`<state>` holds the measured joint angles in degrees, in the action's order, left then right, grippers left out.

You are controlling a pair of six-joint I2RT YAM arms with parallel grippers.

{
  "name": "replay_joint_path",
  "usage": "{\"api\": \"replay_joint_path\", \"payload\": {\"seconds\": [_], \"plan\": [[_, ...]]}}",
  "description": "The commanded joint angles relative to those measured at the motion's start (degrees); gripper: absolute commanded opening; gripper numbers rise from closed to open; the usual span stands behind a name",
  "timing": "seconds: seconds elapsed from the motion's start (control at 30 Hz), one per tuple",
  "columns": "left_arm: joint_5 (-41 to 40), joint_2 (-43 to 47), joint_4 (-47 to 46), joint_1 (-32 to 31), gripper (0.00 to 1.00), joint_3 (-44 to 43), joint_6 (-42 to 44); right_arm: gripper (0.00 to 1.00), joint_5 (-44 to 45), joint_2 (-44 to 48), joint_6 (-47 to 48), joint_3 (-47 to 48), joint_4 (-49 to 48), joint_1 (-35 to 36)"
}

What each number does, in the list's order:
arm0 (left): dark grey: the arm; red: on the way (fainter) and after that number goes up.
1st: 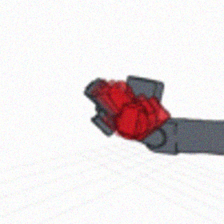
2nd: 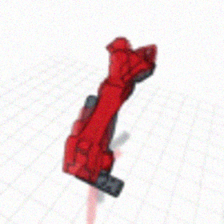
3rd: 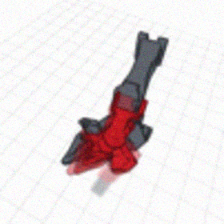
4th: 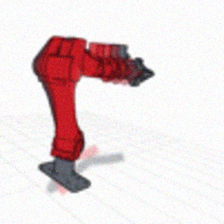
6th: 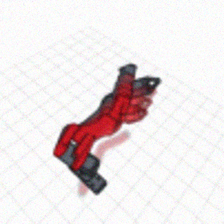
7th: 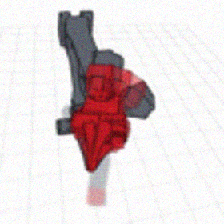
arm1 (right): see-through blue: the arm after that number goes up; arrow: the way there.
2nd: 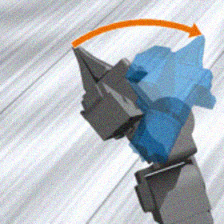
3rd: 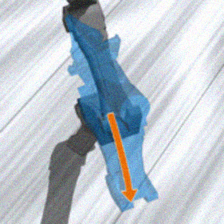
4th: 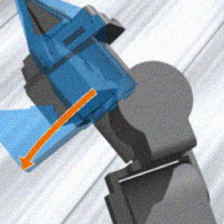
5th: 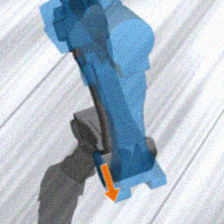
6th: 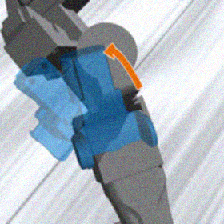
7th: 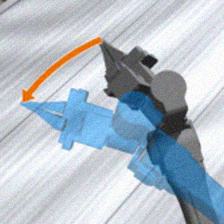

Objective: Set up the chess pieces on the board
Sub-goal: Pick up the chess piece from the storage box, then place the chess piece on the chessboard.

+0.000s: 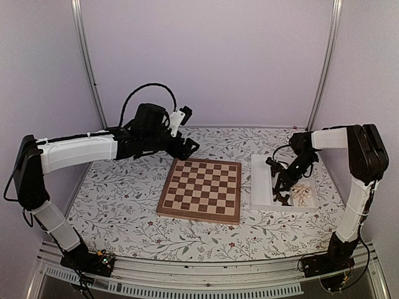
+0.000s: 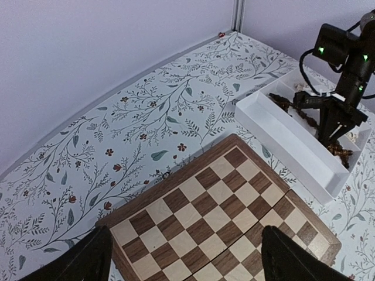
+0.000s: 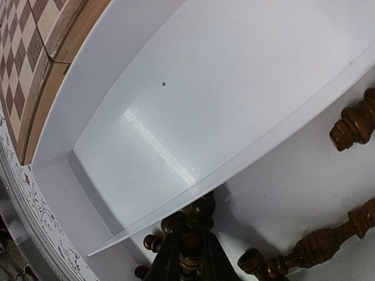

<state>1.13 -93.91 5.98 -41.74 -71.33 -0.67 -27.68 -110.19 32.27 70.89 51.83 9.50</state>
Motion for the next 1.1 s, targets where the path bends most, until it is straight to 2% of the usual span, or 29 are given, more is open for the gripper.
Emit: {"api": "replay_joint_path", "payload": {"seconds": [0.0,0.2,0.33,0.47,0.67,0.87,1.07], "plan": [[1.0,-1.0,0.8,-1.0,0.90,-1.9,0.6,0.12,0.1,4.1,0.6,0.2,0.0,0.4],[1.3,-1.1,1.0,-1.1,0.90,-2.0,0.6,0.10,1.3,8.8,1.0,-1.0,-1.1,0.8],[0.8,-1.1,0.9,-1.2,0.90,-2.0,0.6,0.10,6.4,11.5,0.8,-1.3,-3.6,4.0],[-0.9,-0.8,0.9,-1.2,0.90,-2.2,-0.6,0.10,12.4,14.3,0.8,0.1,-6.6,10.0],[-8.6,-0.1,0.7,-1.0,0.90,-2.0,-1.7,0.10,17.1,14.8,3.3,4.0,-9.4,20.8],[-14.8,1.2,1.0,0.0,0.93,-2.0,-1.5,0.10,22.5,10.8,5.9,6.4,-10.9,32.2],[-15.5,3.1,0.2,1.1,0.93,-1.4,-2.3,0.10,25.4,7.4,7.0,6.0,-12.0,37.6]]}}
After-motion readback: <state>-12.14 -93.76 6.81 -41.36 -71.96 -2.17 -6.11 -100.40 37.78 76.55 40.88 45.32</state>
